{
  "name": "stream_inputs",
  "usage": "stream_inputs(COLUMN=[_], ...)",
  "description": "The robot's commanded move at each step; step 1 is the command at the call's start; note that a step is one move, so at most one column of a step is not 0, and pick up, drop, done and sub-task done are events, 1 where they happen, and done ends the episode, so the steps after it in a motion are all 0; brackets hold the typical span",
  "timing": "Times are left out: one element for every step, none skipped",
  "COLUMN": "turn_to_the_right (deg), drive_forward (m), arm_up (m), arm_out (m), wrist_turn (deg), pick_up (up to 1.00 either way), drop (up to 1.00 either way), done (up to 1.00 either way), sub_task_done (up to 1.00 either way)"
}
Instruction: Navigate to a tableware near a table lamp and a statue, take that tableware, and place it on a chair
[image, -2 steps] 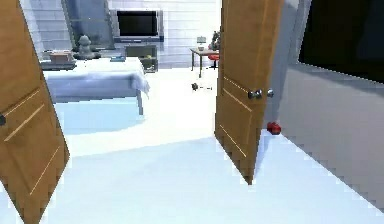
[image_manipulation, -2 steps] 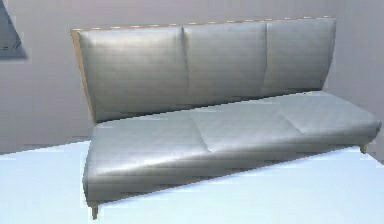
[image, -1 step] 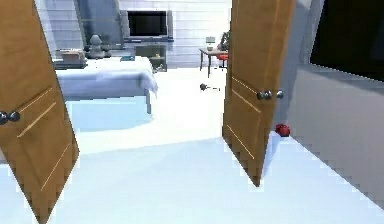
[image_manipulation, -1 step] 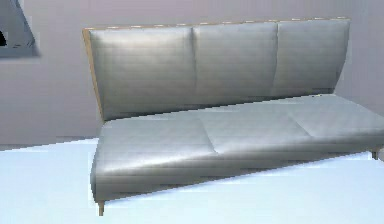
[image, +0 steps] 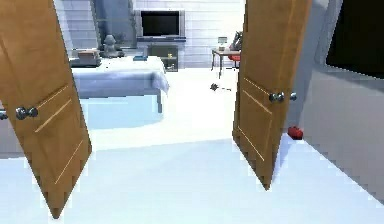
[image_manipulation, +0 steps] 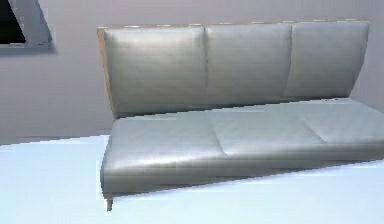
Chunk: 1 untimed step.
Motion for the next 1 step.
stream_inputs(turn_to_the_right=[0.0], drive_forward=[1.0], arm_up=[0.0], arm_out=[0.0], wrist_turn=[0.0], pick_up=[0.0], drop=[0.0], done=[0.0], sub_task_done=[0.0])
